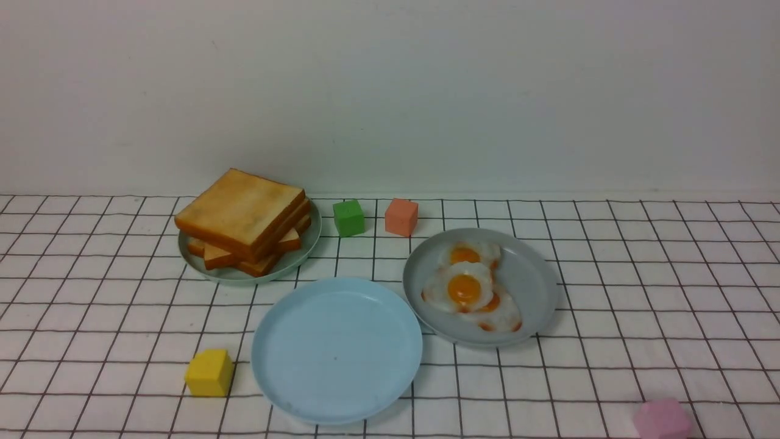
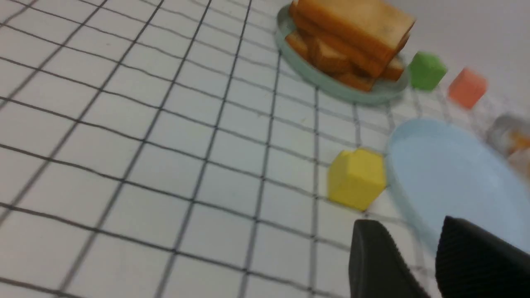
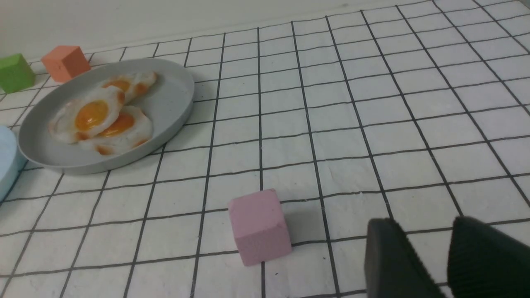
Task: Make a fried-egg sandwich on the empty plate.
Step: Use the left arm to grab a slice of bread
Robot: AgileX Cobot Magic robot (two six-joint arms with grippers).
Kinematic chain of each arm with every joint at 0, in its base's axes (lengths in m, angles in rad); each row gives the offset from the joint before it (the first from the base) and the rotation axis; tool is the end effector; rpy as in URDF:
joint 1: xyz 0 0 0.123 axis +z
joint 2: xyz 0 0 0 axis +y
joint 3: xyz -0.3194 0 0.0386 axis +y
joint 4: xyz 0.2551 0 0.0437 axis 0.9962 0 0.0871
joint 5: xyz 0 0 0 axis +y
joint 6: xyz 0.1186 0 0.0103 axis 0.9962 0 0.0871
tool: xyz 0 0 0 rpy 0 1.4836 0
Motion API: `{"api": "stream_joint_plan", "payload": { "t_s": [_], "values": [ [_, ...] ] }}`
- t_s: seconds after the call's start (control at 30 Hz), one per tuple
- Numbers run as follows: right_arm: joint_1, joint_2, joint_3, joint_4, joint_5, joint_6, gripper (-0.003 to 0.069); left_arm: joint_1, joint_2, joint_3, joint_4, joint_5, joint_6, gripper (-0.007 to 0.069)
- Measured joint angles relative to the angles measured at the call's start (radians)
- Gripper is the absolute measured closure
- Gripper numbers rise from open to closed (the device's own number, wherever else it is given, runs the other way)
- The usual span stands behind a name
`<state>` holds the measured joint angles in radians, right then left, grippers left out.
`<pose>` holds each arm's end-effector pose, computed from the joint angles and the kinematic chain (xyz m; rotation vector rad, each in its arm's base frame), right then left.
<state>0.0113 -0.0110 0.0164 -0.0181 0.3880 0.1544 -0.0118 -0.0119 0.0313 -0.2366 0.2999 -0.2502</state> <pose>0.0490 -0.0003 0.1645 0.1233 1.8740 0.0960 0.0517 -0.0089 0.1701 -0.3687 1.7754 -0.4105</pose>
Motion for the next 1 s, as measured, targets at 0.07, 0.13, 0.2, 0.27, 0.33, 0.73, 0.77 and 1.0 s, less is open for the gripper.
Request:
{"api": "stream_joint_plan", "payload": {
  "t_s": [0.07, 0.13, 0.2, 0.27, 0.33, 0.73, 0.77, 1.0],
  "values": [
    [0.0, 0.0, 0.0, 0.0, 0.0, 0.0, 0.0421, 0.0, 0.0, 0.0, -0.158, -0.072, -0.109, 0.0386],
    [0.0, 0.0, 0.0, 0.0, 0.0, 0.0, 0.0421, 0.0, 0.0, 0.0, -0.281, -0.127, -0.169, 0.0386],
    [0.0, 0.0, 0.0, 0.0, 0.0, 0.0, 0.0421, 0.0, 0.0, 0.0, -0.314, -0.17, -0.186, 0.0386],
    [0.0, 0.0, 0.0, 0.0, 0.0, 0.0, 0.0421, 0.0, 0.0, -0.002, -0.332, -0.2, -0.194, 0.0387],
    [0.0, 0.0, 0.0, 0.0, 0.0, 0.0, 0.0421, -0.003, 0.0, -0.026, -0.334, -0.18, -0.195, 0.0396],
    [0.0, 0.0, 0.0, 0.0, 0.0, 0.0, 0.0421, -0.103, 0.489, -0.528, -0.221, 0.261, 0.266, 0.0638],
    [0.0, 0.0, 0.0, 0.0, 0.0, 0.0, 0.0421, -0.151, 0.553, -0.563, -0.2, 0.294, 0.293, 0.0638],
    [0.0, 0.0, 0.0, 0.032, -0.014, 0.018, 0.0421, -0.354, 0.876, -0.784, -0.082, 0.468, 0.297, 0.0638]
  ]
}}
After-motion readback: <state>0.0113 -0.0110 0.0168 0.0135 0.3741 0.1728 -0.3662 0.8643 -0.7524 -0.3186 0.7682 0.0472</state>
